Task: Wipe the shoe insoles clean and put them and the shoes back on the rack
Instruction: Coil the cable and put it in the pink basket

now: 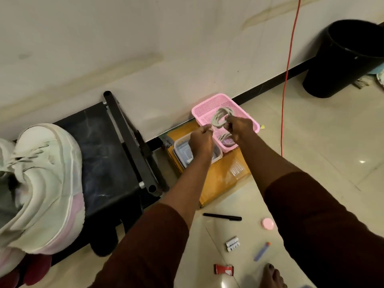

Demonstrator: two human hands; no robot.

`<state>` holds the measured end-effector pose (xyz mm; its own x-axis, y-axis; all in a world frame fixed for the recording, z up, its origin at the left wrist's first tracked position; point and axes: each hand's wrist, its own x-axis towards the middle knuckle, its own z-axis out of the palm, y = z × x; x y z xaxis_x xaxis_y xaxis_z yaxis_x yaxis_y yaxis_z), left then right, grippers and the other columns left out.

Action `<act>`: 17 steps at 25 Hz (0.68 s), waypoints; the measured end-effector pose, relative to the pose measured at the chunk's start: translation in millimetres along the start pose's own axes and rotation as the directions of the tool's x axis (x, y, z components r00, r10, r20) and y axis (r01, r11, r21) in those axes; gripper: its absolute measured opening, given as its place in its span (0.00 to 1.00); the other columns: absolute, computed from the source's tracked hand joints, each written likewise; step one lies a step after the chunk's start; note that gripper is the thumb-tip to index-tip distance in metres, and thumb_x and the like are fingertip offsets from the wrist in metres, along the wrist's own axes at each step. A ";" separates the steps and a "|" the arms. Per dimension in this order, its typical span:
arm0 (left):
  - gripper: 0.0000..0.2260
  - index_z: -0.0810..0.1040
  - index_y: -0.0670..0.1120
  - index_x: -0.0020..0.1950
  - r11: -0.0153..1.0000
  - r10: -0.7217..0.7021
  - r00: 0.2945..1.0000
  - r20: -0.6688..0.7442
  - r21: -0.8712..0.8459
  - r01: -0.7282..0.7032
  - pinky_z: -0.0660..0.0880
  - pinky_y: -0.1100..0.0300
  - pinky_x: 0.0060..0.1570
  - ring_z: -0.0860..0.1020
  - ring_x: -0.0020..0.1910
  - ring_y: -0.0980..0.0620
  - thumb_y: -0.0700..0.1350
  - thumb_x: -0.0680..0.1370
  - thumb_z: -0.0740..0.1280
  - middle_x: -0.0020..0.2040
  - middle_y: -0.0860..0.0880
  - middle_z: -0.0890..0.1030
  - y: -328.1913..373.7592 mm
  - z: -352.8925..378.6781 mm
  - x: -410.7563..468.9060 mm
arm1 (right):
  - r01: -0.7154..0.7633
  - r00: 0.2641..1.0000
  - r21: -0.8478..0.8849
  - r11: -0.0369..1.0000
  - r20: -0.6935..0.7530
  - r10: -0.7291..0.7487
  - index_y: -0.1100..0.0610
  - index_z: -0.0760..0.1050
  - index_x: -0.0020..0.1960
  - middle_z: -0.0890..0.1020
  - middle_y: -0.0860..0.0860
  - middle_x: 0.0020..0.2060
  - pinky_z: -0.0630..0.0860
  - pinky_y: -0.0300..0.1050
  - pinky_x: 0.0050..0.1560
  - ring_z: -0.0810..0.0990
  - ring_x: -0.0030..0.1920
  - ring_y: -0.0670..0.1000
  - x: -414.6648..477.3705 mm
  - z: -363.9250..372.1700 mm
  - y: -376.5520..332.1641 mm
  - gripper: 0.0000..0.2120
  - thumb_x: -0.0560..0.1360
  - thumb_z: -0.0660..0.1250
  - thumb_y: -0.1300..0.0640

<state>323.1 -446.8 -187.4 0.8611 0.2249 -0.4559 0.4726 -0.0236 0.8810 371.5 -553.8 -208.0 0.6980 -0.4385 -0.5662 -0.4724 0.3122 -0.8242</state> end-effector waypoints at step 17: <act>0.13 0.80 0.43 0.58 0.995 0.071 0.997 -0.016 0.075 -0.070 0.76 0.54 0.57 0.77 0.58 0.47 0.35 0.79 0.59 0.58 0.45 0.80 -42.9 12.7 43.2 | -0.020 0.999 -0.545 0.838 0.016 0.034 0.62 0.72 0.52 0.78 0.53 0.41 0.76 0.36 0.26 0.78 0.38 0.49 64.4 29.2 21.6 0.08 0.74 0.66 0.63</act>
<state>342.4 -448.5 -246.6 0.8894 0.2383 -0.3901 0.4242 -0.1124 0.8986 422.0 -550.7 -261.9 0.6902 -0.4139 -0.5936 -0.7030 -0.1890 -0.6856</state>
